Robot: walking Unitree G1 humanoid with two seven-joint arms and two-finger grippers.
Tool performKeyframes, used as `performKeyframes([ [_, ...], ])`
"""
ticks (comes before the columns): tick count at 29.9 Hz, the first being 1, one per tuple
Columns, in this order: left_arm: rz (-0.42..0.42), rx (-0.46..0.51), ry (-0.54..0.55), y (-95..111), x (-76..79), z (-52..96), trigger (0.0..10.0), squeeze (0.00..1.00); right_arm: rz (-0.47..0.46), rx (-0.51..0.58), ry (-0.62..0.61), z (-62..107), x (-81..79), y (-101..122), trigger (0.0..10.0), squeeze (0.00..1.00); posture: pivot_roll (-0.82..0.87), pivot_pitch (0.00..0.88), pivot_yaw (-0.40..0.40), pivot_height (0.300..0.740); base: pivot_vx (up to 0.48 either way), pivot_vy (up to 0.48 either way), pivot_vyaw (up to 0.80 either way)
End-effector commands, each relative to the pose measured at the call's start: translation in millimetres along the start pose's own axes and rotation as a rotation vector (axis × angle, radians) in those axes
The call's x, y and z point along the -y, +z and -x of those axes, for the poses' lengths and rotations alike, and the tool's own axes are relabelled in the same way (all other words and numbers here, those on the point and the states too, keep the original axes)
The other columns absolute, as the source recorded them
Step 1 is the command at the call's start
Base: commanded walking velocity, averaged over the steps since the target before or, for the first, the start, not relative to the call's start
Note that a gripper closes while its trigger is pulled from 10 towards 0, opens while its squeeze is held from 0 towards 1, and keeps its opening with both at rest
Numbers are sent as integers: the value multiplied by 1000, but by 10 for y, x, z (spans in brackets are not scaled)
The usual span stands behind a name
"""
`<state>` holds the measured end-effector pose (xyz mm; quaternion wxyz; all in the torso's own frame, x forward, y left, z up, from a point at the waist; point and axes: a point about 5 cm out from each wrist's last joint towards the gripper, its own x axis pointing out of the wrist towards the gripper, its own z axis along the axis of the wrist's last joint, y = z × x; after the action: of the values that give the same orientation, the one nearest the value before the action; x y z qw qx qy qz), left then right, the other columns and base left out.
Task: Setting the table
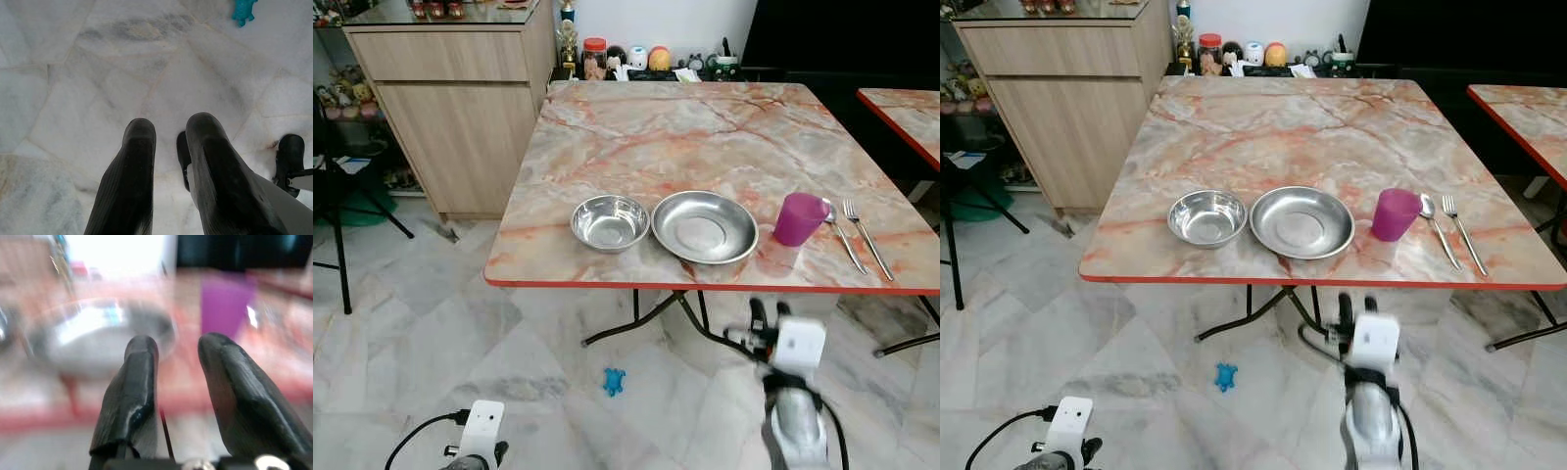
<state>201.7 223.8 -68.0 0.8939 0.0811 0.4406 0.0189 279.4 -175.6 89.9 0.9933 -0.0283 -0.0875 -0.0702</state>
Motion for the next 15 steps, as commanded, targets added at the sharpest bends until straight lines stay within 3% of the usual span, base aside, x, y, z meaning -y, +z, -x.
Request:
performKeyframes([
  [1, 20, -1, 11, -23, -1, 4, 10000, 0, -1, 18, 5, -25, -17, 99, 10000, 0, 115, 0, -59, 740, 0, 0, 0],
  [11, 19, -20, 28, -89, -101, 25, 10000, 0, 1, 61, 0, -132, -4, 272, 10000, 0, 114, 0, -54, 740, 0, 0, 0],
  [15, 26, -29, 39, -141, -140, 40, 10000, 0, 0, 51, 15, -133, -41, 297, 10000, 0, 121, 0, -58, 740, 259, 0, 0],
])
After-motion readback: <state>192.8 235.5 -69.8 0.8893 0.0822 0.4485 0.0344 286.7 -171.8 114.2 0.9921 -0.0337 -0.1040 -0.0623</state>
